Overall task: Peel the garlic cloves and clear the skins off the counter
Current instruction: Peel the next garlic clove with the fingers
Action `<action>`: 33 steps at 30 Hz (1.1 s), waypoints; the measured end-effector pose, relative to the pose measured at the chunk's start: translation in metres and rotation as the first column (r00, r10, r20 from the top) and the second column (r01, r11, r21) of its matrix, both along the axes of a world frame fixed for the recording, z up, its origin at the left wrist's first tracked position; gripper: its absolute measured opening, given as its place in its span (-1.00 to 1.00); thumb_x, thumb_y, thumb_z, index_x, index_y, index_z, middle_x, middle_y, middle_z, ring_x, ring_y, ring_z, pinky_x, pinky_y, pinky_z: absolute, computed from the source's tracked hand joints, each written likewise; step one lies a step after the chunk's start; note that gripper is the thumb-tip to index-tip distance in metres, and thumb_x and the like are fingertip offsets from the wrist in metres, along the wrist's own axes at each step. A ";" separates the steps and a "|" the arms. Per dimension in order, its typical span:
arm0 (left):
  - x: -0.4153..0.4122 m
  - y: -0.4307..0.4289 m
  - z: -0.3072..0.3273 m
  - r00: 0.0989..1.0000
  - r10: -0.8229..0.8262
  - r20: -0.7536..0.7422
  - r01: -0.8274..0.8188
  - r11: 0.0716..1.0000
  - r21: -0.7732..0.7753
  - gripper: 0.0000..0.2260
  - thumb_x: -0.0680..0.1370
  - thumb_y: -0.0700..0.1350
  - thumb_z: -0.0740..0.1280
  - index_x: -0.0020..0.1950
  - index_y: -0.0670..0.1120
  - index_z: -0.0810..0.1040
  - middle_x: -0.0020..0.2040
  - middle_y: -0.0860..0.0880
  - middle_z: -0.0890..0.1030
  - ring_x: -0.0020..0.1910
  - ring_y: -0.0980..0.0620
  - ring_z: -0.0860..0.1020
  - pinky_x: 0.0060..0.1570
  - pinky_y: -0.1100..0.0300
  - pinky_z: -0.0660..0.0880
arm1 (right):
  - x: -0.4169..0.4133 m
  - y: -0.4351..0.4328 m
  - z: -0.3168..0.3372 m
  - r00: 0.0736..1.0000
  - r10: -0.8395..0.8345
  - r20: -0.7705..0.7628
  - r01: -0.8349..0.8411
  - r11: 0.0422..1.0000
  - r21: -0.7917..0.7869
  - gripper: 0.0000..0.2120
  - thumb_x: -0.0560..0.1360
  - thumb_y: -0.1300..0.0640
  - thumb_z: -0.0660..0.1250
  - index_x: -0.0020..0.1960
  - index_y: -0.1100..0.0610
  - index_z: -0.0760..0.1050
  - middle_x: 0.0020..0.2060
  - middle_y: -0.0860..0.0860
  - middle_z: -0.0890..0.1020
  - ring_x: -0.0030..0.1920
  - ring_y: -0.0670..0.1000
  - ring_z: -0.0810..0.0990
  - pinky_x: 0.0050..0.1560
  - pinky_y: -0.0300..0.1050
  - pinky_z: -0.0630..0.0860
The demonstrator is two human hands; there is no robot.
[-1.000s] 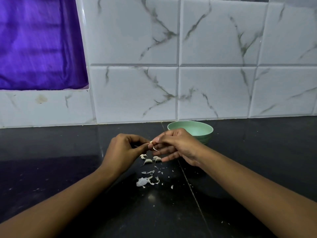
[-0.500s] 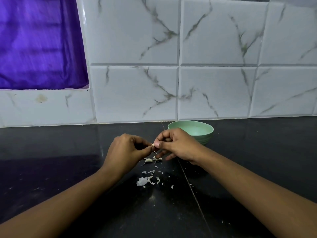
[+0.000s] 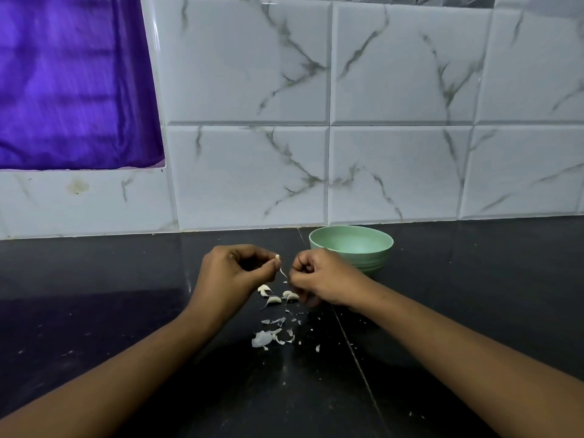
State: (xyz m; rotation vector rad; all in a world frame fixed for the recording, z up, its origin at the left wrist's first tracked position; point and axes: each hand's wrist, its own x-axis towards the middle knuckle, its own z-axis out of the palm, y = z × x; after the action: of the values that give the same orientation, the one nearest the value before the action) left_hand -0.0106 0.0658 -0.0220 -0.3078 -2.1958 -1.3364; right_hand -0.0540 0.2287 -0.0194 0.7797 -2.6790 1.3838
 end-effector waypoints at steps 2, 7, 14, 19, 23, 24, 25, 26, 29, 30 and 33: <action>0.001 -0.001 0.002 0.995 -0.058 0.086 0.042 0.983 0.178 -0.93 0.48 -0.20 0.43 -0.20 -0.10 0.66 -0.27 -0.09 0.70 -0.27 0.05 0.68 -0.26 0.22 0.57 | -0.001 0.002 0.000 0.998 0.018 0.061 -0.020 0.999 0.044 -0.86 0.53 0.22 0.28 -0.21 0.12 0.45 -0.35 0.05 0.58 -0.43 -0.10 0.57 -0.35 -0.14 0.58; -0.002 -0.003 0.006 0.934 -0.214 0.285 0.050 0.870 0.490 -0.86 0.55 -0.26 0.29 -0.18 -0.15 0.57 -0.27 -0.07 0.69 -0.40 0.06 0.63 -0.45 0.28 0.53 | 0.004 0.010 0.010 0.972 0.171 0.162 -0.188 0.978 0.092 -0.88 0.55 0.23 0.29 -0.14 0.13 0.57 -0.34 -0.03 0.58 -0.41 -0.13 0.56 -0.41 -0.24 0.54; -0.004 -0.004 0.006 0.901 -0.261 0.347 0.069 0.875 0.479 -0.90 0.53 -0.28 0.32 -0.09 -0.16 0.63 -0.28 -0.03 0.66 -0.44 0.13 0.60 -0.48 0.32 0.50 | 0.006 0.007 0.010 0.986 0.166 0.022 -0.167 0.980 0.111 -0.82 0.37 0.18 0.51 -0.34 0.02 0.56 -0.34 0.05 0.63 -0.44 -0.18 0.48 -0.45 -0.27 0.48; -0.004 -0.004 0.004 0.886 -0.287 0.365 0.100 0.886 0.452 -0.94 0.49 -0.23 0.38 -0.10 -0.16 0.65 -0.31 0.00 0.62 -0.48 0.12 0.56 -0.51 0.32 0.47 | 0.006 0.007 0.010 0.978 0.208 0.028 -0.209 0.977 0.043 -0.78 0.36 0.29 0.50 -0.27 0.07 0.50 -0.48 -0.08 0.54 -0.45 -0.17 0.51 -0.44 -0.24 0.51; -0.005 -0.004 0.003 0.881 -0.291 0.372 0.120 0.899 0.421 -0.95 0.49 -0.23 0.39 -0.17 -0.17 0.62 -0.33 -0.02 0.60 -0.50 0.13 0.54 -0.51 0.31 0.47 | 0.006 0.009 0.012 0.980 0.197 0.003 -0.197 0.980 0.011 -0.80 0.43 0.36 0.38 -0.21 0.07 0.55 -0.41 -0.04 0.62 -0.34 -0.05 0.63 -0.33 -0.17 0.56; -0.005 -0.004 0.003 0.881 -0.290 0.374 0.123 0.903 0.411 -0.94 0.49 -0.22 0.39 -0.19 -0.17 0.62 -0.34 -0.02 0.60 -0.50 0.14 0.54 -0.52 0.31 0.47 | 0.005 0.010 0.013 0.983 0.184 0.001 -0.184 0.983 -0.011 -0.81 0.45 0.35 0.35 -0.20 0.08 0.56 -0.40 -0.03 0.63 -0.36 -0.04 0.64 -0.34 -0.18 0.54; -0.006 -0.004 0.003 0.882 -0.287 0.375 0.124 0.907 0.402 -0.93 0.49 -0.22 0.40 -0.20 -0.16 0.61 -0.35 -0.02 0.60 -0.50 0.13 0.54 -0.51 0.30 0.47 | 0.005 0.010 0.014 0.985 0.174 0.008 -0.174 0.984 -0.035 -0.83 0.48 0.33 0.32 -0.18 0.09 0.57 -0.38 -0.01 0.64 -0.39 -0.04 0.63 -0.36 -0.20 0.51; -0.006 -0.004 0.002 0.884 -0.282 0.374 0.125 0.911 0.392 -0.93 0.48 -0.21 0.40 -0.20 -0.17 0.62 -0.35 -0.02 0.60 -0.50 0.13 0.54 -0.51 0.30 0.48 | 0.004 0.010 0.014 0.987 0.162 0.015 -0.161 0.985 -0.057 -0.85 0.50 0.31 0.30 -0.15 0.11 0.57 -0.36 0.01 0.65 -0.42 -0.05 0.62 -0.38 -0.20 0.48; -0.006 -0.005 0.001 0.901 -0.250 0.355 0.124 0.932 0.341 -0.94 0.47 -0.21 0.42 -0.16 -0.20 0.62 -0.37 -0.03 0.61 -0.51 0.11 0.54 -0.50 0.30 0.49 | 0.001 0.010 0.014 0.995 0.096 -0.018 -0.097 0.989 -0.111 -0.91 0.53 0.26 0.31 -0.09 0.12 0.57 -0.35 -0.02 0.64 -0.46 -0.08 0.61 -0.40 -0.18 0.47; -0.006 -0.005 0.001 0.908 -0.237 0.345 0.128 0.942 0.311 -0.93 0.47 -0.21 0.42 -0.15 -0.22 0.62 -0.38 -0.04 0.60 -0.51 0.10 0.54 -0.50 0.29 0.49 | -0.001 0.010 0.013 0.996 0.080 -0.041 -0.085 0.989 -0.124 -0.92 0.52 0.24 0.34 -0.07 0.08 0.57 -0.33 -0.05 0.63 -0.43 -0.08 0.62 -0.40 -0.18 0.49; -0.005 -0.003 0.001 0.931 -0.215 0.295 0.154 0.964 0.218 -0.94 0.48 -0.23 0.43 -0.20 -0.19 0.62 -0.41 -0.03 0.59 -0.50 0.08 0.56 -0.48 0.27 0.50 | 0.000 0.010 0.011 0.991 0.108 -0.082 -0.118 0.985 -0.128 -0.83 0.50 0.22 0.37 -0.05 -0.05 0.56 -0.23 -0.11 0.63 -0.28 -0.03 0.67 -0.33 -0.17 0.55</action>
State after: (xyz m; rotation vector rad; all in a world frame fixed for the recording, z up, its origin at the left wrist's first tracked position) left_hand -0.0156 0.0625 -0.0215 -0.2453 -2.3144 -1.7974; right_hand -0.0540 0.2391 -0.0084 0.9630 -2.4930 1.5064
